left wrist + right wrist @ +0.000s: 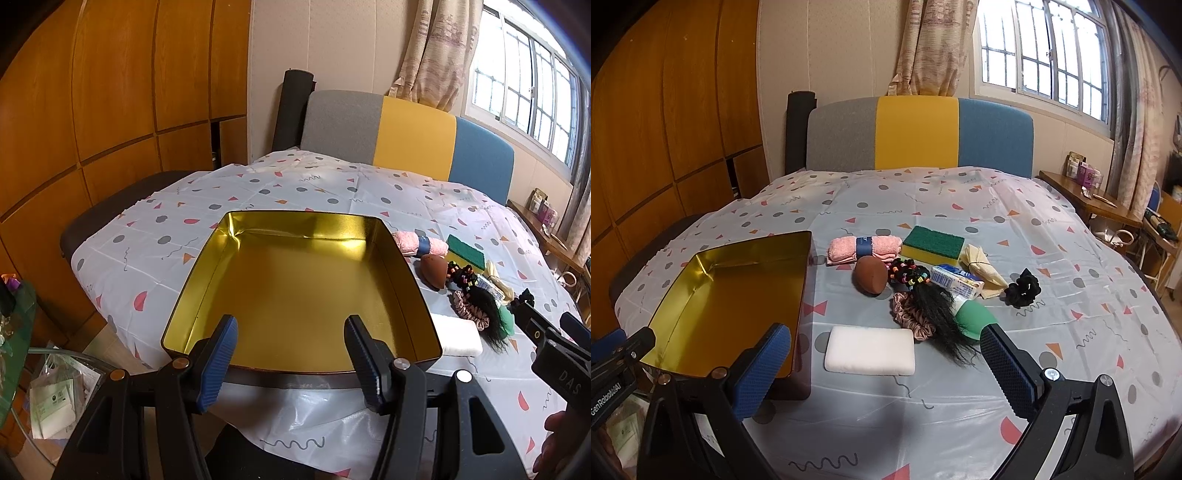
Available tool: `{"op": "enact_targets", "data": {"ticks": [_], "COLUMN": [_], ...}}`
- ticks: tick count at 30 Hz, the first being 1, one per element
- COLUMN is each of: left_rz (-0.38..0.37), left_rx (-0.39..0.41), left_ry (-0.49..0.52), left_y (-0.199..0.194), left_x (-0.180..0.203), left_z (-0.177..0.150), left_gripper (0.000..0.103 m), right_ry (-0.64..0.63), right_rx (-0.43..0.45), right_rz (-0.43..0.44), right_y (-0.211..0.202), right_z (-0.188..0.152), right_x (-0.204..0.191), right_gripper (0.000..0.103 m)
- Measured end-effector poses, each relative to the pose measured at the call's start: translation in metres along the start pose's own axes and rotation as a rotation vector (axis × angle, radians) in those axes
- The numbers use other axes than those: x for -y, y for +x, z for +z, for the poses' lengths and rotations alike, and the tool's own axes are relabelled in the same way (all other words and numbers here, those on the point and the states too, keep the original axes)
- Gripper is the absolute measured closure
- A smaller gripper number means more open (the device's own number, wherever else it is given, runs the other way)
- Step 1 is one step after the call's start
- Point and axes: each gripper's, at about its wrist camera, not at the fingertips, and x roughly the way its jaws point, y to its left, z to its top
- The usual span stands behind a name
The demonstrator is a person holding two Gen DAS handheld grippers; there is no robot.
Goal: Organize soft objects
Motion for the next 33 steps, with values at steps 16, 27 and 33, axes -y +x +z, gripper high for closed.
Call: {"op": "enact_targets", "data": {"ticks": [16,27,33], "left_rz": [0.003,0.004,0.003], "left_rx": [-0.006,-0.013,-0.013], "left_ry": [0.0,0.0,0.0], "left_y": [0.0013,0.0034,0.0035], "left_x": [0.0008,-0.0002,-0.0005], "left_z": [0.0009,-0.001,-0.0008], "left_gripper": [0.042,0.042,0.042], "right_ry": [0.007,0.011,0.015], "right_rx": [0.012,0.01,0.011], "right_rz": [-0.009,-0.01,-0.012], "right_y": [-0.0019,-0.0027,-0.0029], "right_z": [0.0003,-0.0004,-0.0007], "right_x": [0.004,0.0059,0.0078], "right_gripper": [0.0,0.0,0.0]}}
